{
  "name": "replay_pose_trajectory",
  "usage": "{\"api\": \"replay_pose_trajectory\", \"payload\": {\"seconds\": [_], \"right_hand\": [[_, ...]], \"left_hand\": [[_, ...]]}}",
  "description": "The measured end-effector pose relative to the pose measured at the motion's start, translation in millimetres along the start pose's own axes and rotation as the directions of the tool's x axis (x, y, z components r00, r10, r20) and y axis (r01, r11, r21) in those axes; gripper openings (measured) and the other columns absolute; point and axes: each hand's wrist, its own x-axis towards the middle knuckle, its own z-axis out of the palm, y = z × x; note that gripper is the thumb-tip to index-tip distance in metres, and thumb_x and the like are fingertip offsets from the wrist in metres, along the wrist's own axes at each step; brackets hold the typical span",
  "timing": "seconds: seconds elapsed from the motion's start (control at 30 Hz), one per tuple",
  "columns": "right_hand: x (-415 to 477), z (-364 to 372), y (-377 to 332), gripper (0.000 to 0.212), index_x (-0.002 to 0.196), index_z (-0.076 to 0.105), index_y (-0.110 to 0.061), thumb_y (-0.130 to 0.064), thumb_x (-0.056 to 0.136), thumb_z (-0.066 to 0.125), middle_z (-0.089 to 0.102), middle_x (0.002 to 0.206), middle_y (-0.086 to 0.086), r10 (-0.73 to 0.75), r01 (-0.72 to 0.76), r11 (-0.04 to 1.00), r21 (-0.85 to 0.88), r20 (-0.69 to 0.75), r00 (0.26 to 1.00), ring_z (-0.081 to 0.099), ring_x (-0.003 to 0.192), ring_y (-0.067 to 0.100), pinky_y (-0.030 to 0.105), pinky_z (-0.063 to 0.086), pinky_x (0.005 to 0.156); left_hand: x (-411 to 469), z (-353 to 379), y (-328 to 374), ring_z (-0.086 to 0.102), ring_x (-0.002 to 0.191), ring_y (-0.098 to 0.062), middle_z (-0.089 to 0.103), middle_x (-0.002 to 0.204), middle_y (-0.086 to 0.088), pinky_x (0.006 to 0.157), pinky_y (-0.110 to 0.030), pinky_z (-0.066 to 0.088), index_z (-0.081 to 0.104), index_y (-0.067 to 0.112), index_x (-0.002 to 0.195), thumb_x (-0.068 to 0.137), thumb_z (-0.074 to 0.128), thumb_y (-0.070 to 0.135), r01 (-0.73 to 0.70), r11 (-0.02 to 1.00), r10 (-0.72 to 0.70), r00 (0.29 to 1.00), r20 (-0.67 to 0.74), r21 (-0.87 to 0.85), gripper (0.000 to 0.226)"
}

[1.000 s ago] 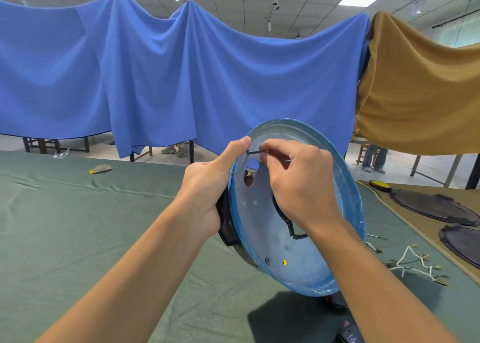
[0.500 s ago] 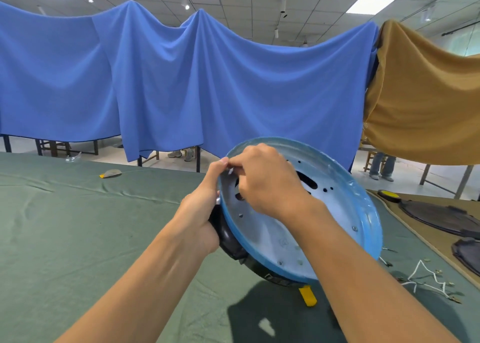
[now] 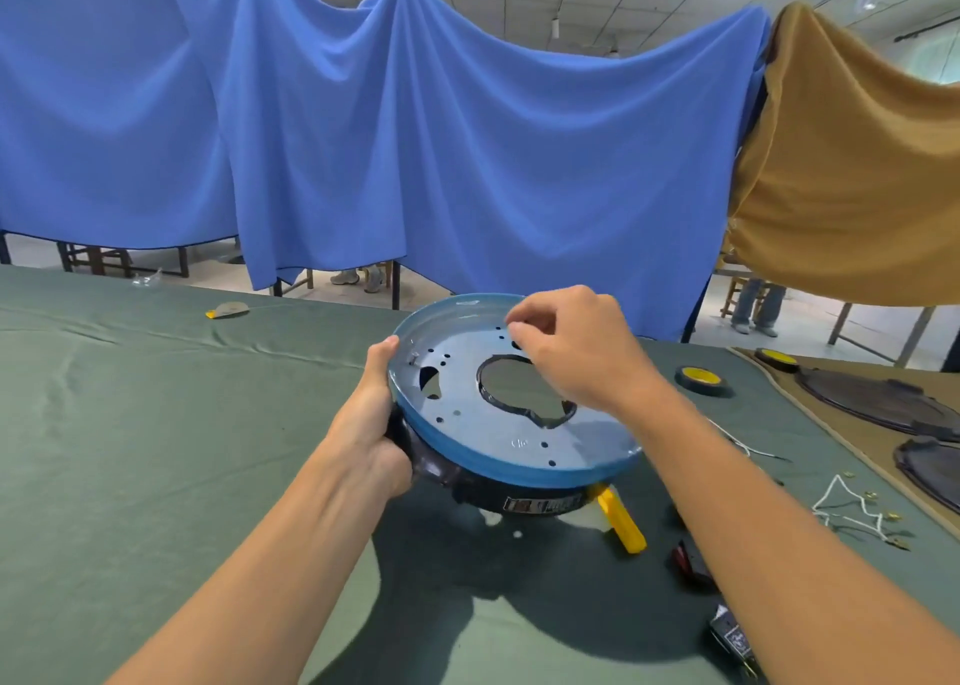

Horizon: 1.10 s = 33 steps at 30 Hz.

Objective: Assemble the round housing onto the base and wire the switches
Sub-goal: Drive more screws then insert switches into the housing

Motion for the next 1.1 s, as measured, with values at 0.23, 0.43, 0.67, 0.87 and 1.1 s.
{"api": "replay_pose_trajectory", "payload": {"seconds": [0.23, 0.43, 0.67, 0.87, 1.1], "right_hand": [[-51, -31, 57, 0.009, 0.083, 0.064, -0.024, -0.018, 0.086, 0.059, 0.067, 0.094, 0.002, 0.337, -0.325, 0.905, -0.274, -0.002, 0.941, 0.059, 0.094, 0.023, 0.038, 0.051, 0.080], [-61, -26, 51, 0.020, 0.077, 0.058, -0.024, -0.038, 0.079, 0.072, 0.064, 0.093, 0.003, 0.455, -0.284, 0.830, -0.479, 0.290, 0.842, 0.061, 0.088, 0.025, 0.040, 0.055, 0.078], [-71, 9, 57, 0.027, 0.086, 0.038, -0.019, -0.032, 0.086, 0.062, 0.053, 0.104, 0.009, 0.494, -0.237, 0.780, -0.580, 0.339, 0.801, 0.051, 0.095, 0.031, 0.037, 0.040, 0.070], [-63, -11, 67, 0.022, 0.103, 0.041, -0.016, -0.020, 0.084, 0.053, 0.051, 0.103, 0.012, 0.527, -0.412, 0.778, -0.475, 0.136, 0.839, 0.051, 0.095, 0.034, 0.038, 0.044, 0.071], [-36, -52, 71, 0.026, 0.109, 0.042, -0.012, -0.023, 0.091, 0.056, 0.051, 0.095, 0.013, 0.463, -0.487, 0.836, -0.252, -0.151, 0.873, 0.049, 0.085, 0.033, 0.037, 0.039, 0.065]], "left_hand": [[5, -12, 9, 0.069, 0.048, -0.029, 0.073, 0.064, -0.006, 0.038, -0.043, 0.053, 0.072, 0.014, 0.090, 0.069, 0.075, 0.062, 0.003, 0.988, -0.014, 0.997, -0.075, -0.152, 0.053], [9, -14, 0, 0.067, 0.045, -0.031, 0.072, 0.060, -0.007, 0.034, -0.042, 0.050, 0.072, 0.015, 0.094, 0.073, 0.073, 0.062, 0.015, 0.985, -0.031, 0.995, -0.091, -0.171, 0.051], [13, -13, -1, 0.070, 0.052, -0.032, 0.074, 0.067, -0.009, 0.037, -0.044, 0.052, 0.072, 0.014, 0.098, 0.074, 0.073, 0.060, -0.013, 0.987, 0.000, 0.997, -0.080, -0.161, 0.052], [15, -10, -4, 0.075, 0.073, -0.032, 0.077, 0.082, -0.008, 0.053, -0.050, 0.059, 0.072, 0.015, 0.105, 0.073, 0.075, 0.060, -0.026, 0.996, 0.017, 0.995, -0.096, -0.090, 0.055], [7, 0, -22, 0.074, 0.076, -0.034, 0.077, 0.088, -0.010, 0.068, -0.054, 0.061, 0.070, 0.010, 0.108, 0.071, 0.081, 0.051, -0.014, 1.000, 0.014, 0.997, -0.077, -0.008, 0.057]]}}
